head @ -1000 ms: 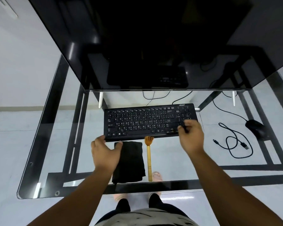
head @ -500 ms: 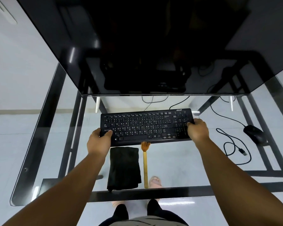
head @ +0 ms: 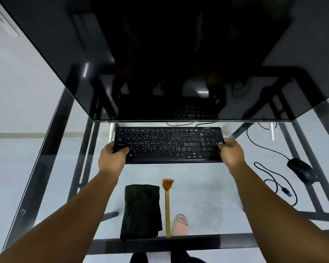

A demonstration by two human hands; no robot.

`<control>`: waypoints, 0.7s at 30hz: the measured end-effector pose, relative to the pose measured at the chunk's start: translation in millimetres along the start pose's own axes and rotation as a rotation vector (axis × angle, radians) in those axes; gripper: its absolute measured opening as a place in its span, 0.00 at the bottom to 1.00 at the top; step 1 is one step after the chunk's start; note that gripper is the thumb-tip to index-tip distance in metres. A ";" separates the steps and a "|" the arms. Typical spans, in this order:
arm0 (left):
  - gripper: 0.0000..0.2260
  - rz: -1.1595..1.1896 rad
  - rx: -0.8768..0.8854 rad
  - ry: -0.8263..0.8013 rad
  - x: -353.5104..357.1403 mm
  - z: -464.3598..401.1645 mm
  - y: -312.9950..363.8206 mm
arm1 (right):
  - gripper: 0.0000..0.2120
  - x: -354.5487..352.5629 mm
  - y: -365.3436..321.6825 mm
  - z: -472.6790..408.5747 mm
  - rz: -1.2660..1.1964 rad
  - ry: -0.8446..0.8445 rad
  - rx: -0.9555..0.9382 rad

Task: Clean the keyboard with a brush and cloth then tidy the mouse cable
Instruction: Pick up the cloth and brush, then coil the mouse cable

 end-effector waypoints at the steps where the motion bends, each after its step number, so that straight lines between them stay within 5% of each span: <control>1: 0.22 0.006 -0.002 -0.002 1.4 -2.1 0.0 | 0.12 1.3 -2.9 -1.4 -0.014 -0.014 0.008; 14: 0.27 0.000 -0.006 -0.026 13.8 -39.1 -15.0 | 0.06 17.5 -23.3 -20.9 -0.063 -0.070 0.015; 18: 0.16 -0.027 -0.015 -0.038 17.3 -43.3 -18.9 | 0.06 16.8 -27.9 -15.1 -0.019 -0.051 -0.012; 21: 0.20 -0.055 0.009 -0.054 20.3 -47.3 -19.1 | 0.07 16.1 -32.1 -8.2 0.008 -0.046 -0.038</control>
Point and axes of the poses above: each hand's wrist, its own z-axis away from the middle knuckle, its own x-axis out of the palm, y = z × x, the point moved 10 cm from there along -z, towards the middle knuckle, and after that the axes turned 15 degrees about x, right-handed, at the moved point
